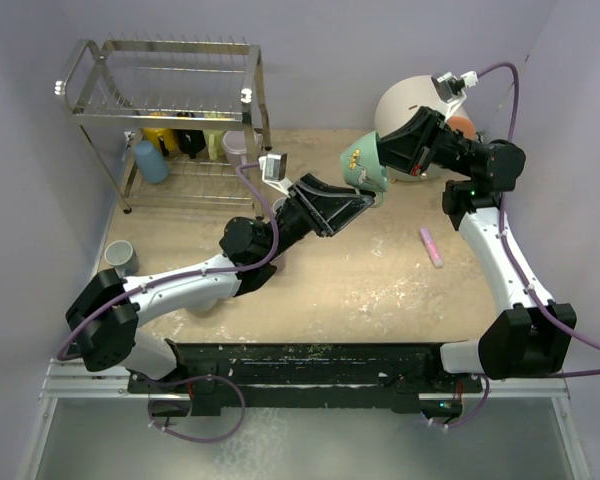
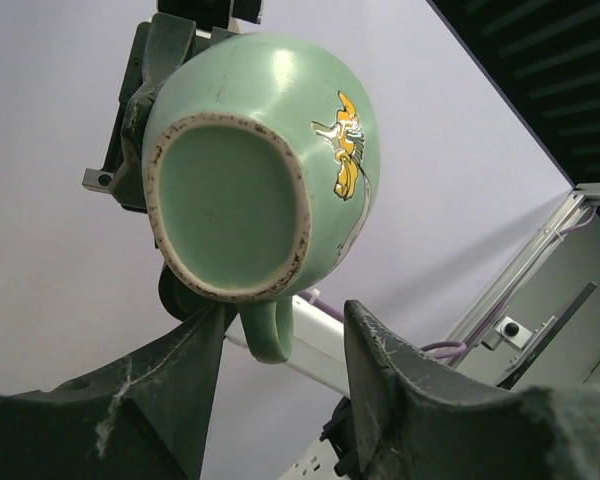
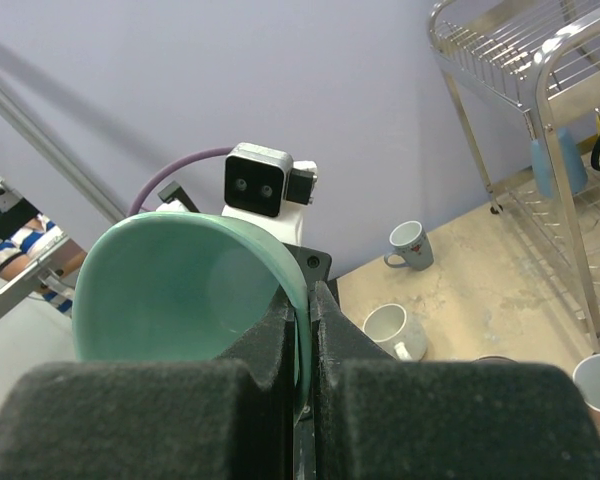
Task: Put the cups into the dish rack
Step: Pick up the cup at the center of the board.
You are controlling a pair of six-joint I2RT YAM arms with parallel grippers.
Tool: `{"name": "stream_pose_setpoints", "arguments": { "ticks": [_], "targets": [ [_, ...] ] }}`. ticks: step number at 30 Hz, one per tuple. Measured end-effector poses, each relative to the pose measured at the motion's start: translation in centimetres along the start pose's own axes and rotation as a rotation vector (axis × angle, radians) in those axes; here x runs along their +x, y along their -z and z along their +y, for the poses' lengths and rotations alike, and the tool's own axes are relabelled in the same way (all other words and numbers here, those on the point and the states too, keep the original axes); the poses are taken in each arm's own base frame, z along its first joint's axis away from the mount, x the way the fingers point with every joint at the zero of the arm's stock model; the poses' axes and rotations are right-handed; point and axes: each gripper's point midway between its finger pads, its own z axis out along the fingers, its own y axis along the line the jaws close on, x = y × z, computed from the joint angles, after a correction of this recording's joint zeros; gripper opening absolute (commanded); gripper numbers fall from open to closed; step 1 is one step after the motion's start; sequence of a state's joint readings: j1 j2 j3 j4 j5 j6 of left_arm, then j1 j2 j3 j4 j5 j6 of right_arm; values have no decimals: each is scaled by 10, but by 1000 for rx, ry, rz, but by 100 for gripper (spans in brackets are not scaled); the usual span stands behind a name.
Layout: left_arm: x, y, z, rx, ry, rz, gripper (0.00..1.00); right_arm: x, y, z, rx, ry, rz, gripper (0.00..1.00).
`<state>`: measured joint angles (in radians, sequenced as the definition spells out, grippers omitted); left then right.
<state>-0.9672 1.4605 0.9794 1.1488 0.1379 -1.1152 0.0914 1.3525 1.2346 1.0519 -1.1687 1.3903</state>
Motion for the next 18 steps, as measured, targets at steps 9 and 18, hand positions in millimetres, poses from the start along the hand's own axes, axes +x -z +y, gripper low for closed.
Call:
{"name": "stream_pose_setpoints", "arguments": {
  "ticks": [9,18],
  "targets": [
    [-1,-4,5,-8,5,-18,42,2,1,-1,0,-11,-1,0],
    [2,-7,9,-3,30,-17,12,3,1,-3,3,-19,-4,0]
  ]
}}
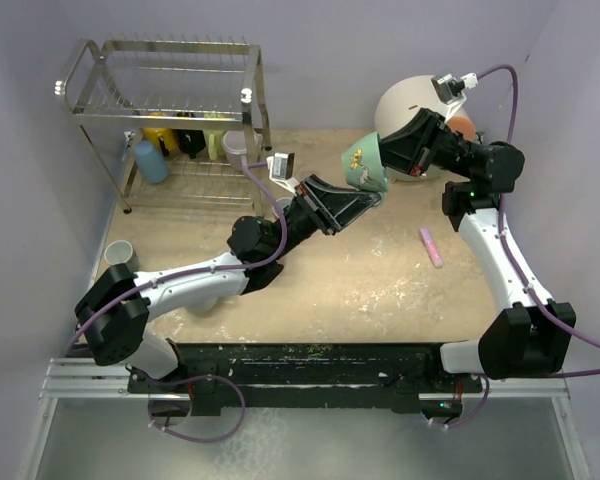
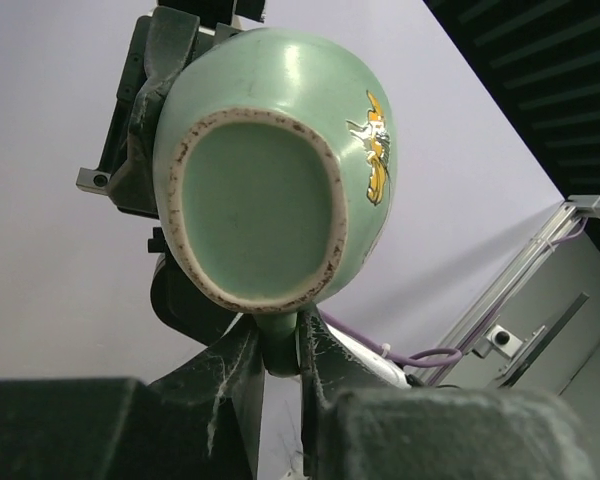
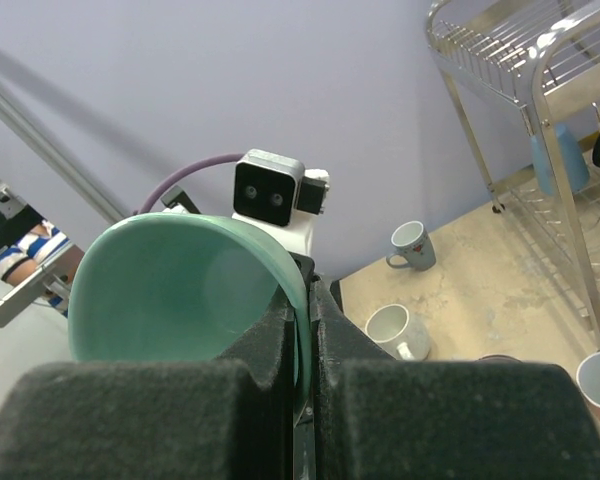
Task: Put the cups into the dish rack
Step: Pick up the cup at the center of the board.
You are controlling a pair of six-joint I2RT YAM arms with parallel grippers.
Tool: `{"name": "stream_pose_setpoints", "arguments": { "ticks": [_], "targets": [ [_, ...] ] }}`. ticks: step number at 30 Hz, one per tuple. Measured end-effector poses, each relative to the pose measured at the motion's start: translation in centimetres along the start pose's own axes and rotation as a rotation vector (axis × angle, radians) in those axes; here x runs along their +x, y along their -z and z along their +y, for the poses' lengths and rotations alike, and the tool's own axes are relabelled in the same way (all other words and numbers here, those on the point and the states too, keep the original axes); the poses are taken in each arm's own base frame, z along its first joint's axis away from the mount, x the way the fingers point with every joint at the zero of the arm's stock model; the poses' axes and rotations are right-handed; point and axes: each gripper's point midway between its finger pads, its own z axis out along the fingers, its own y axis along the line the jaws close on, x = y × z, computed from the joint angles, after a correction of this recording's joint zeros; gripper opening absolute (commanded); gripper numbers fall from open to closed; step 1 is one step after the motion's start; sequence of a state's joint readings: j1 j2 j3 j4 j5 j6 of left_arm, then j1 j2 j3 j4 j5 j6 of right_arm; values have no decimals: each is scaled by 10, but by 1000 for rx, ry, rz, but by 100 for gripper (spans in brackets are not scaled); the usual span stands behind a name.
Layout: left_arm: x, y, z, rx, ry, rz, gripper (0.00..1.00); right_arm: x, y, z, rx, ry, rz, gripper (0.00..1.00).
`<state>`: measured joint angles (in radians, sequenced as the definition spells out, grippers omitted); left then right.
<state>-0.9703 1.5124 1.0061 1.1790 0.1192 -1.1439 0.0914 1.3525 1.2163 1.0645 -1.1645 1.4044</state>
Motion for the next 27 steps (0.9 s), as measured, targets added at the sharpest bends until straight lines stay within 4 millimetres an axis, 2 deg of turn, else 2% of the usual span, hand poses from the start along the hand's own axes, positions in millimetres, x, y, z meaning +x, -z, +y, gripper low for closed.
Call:
{"name": "stream_pose_setpoints", "arguments": {
  "ticks": [2,3,8,16,20,27],
  "targets": [
    [0,0,-1,3,14,0,0,-1,0,0,-2,7,-5,0],
    [0,0,-2,4,22,0,0,-1,0,1,-5,15,-8,0],
    [1,-1,-4,15,23,-1,0,-2,0,7,-11,36,-18,28],
    [1,11,4,-3,-5,-13,0,2,3,9,5,54,-16,50],
    [-1,22,3,-15,-24,-14,0,8,5,7,12,80,4,57],
    [-8,45,-8,-35,-55,-17,0,20,12,9,19,195,75,58]
  ]
}}
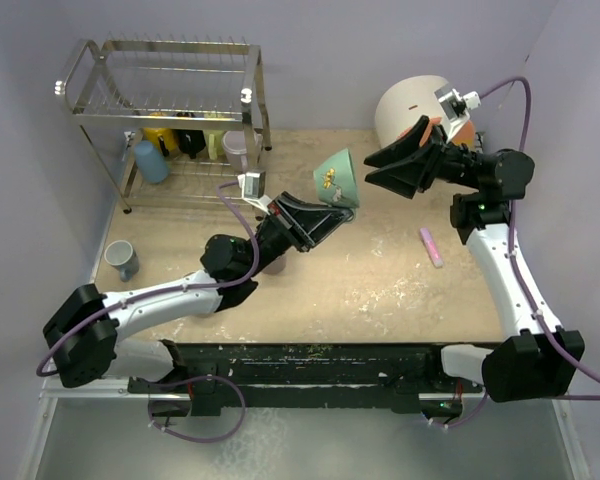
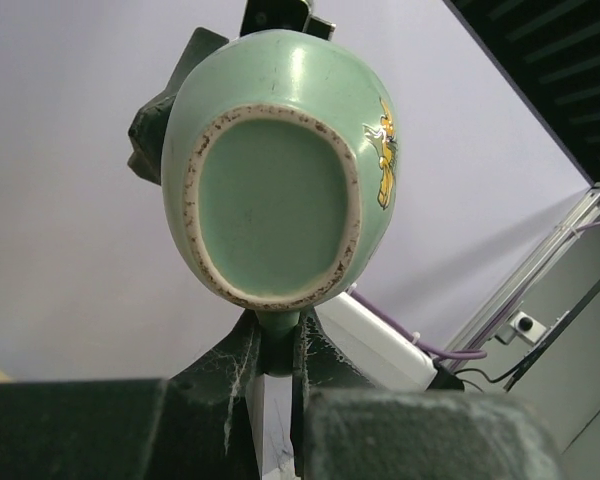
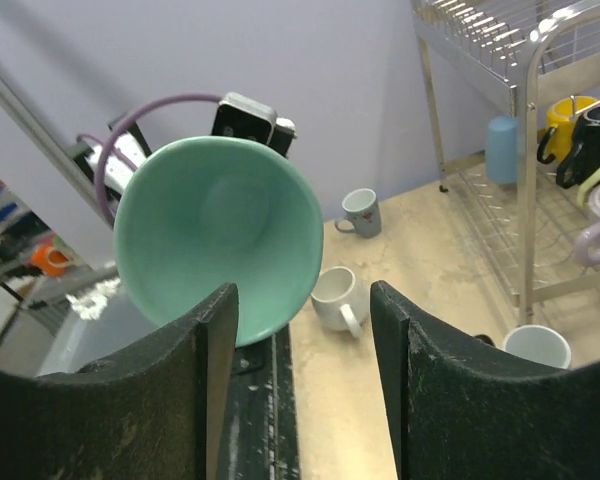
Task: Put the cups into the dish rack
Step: Pick up the cup at the center of the board.
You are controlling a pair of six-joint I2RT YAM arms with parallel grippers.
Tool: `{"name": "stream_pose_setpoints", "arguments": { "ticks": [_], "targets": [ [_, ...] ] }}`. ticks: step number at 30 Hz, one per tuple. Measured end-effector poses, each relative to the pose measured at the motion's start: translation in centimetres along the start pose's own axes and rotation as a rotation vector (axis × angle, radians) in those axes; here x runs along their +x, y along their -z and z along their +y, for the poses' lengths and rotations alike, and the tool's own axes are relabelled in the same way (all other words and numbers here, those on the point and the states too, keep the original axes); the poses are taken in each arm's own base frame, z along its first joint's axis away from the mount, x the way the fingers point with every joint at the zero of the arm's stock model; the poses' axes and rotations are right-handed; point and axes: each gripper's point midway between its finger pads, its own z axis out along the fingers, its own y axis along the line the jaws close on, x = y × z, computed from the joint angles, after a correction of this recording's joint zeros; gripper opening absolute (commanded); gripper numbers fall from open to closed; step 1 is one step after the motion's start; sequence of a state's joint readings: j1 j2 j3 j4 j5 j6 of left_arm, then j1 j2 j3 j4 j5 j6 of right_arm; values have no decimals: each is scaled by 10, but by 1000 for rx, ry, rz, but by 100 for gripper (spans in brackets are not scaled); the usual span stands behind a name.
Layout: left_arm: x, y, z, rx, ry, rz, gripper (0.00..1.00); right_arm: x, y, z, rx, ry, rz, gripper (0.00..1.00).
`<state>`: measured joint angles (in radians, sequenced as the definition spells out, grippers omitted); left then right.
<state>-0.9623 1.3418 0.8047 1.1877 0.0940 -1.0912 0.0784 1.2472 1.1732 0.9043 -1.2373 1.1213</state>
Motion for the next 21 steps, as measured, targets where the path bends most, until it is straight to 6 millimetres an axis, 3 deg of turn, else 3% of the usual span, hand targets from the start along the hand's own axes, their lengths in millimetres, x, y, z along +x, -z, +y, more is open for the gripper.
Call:
{"name": "stream_pose_setpoints", "arguments": {
  "ticks": [7,15,21],
  "targets": [
    [0,25,10,-135,-62,52,0,17,14,-10,38,114,79,59],
    [-21,68,22,-366,-171,85,0,38,52,-58,180,212,137,59],
    [-31,114,61,-635,-263,149,0,74,78,-94,254,198,176,59]
  ]
}}
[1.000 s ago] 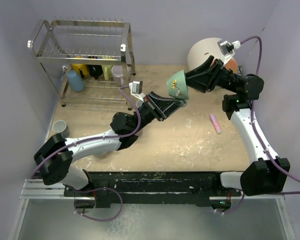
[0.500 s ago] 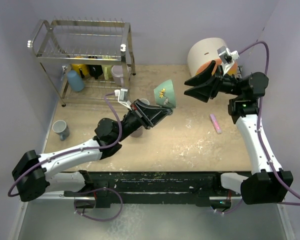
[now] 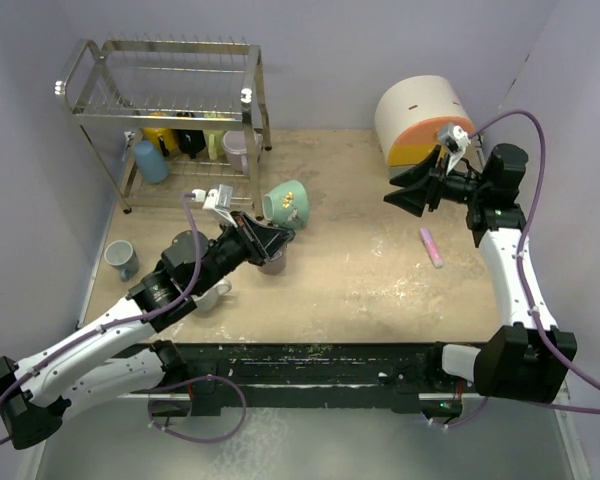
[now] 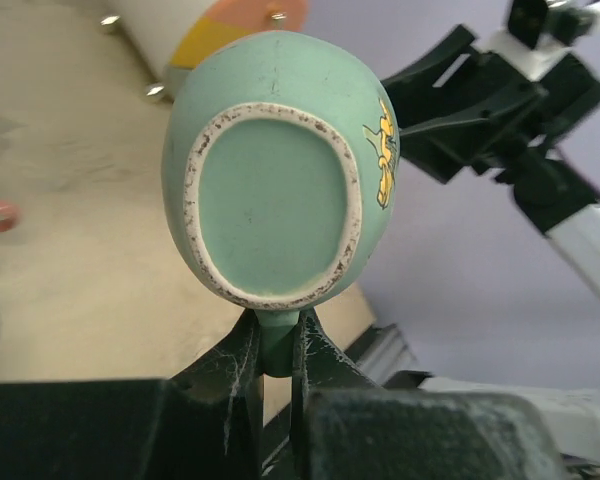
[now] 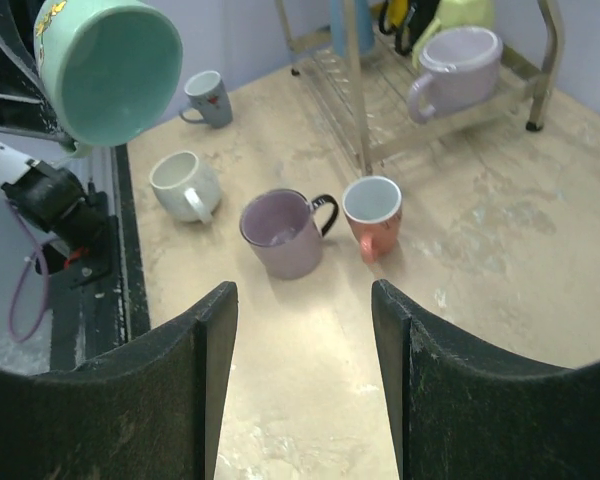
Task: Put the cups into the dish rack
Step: Pick up the cup at the center of the board, then turn the cup upside down in the dish rack.
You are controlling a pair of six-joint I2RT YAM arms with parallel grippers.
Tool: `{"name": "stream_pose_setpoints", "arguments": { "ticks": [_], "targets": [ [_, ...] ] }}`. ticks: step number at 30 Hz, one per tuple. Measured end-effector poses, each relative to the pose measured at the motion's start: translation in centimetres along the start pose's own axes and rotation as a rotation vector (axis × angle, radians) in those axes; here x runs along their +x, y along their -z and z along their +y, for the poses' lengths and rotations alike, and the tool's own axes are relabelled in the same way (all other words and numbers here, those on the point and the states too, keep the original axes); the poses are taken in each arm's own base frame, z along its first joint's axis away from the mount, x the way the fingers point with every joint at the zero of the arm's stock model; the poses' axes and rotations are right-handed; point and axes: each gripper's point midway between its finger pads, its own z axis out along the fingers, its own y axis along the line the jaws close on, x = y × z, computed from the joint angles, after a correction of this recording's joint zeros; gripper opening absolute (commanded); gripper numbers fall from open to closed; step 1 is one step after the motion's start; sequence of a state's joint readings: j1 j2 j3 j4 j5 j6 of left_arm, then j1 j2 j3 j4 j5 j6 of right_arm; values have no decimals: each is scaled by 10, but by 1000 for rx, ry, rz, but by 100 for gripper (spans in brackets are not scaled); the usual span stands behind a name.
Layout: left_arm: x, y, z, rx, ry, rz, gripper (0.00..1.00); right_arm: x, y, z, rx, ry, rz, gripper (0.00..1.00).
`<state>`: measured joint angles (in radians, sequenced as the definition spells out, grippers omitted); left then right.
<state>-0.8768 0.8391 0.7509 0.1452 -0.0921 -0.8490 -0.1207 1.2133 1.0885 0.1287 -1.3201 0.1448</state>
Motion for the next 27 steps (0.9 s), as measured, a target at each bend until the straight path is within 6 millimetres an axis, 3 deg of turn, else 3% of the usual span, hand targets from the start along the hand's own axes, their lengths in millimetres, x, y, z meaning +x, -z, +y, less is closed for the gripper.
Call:
{"name": "stream_pose_setpoints", "arguments": {
  "ticks": [6,11,16,27],
  "targets": [
    [2,18,66,-298,-106,81,0,33,4,-26,51,-35,50,58],
    [-8,38,97,-471,-217,118,0,48,5,-25,50,-50,61,58],
    [-31,42,117,-604,-330,136,0,51,6,-25,51,-53,62,58],
    [-82,51,200,-813,-340,74,0,54,7,-29,78,-38,74,58]
  ]
}}
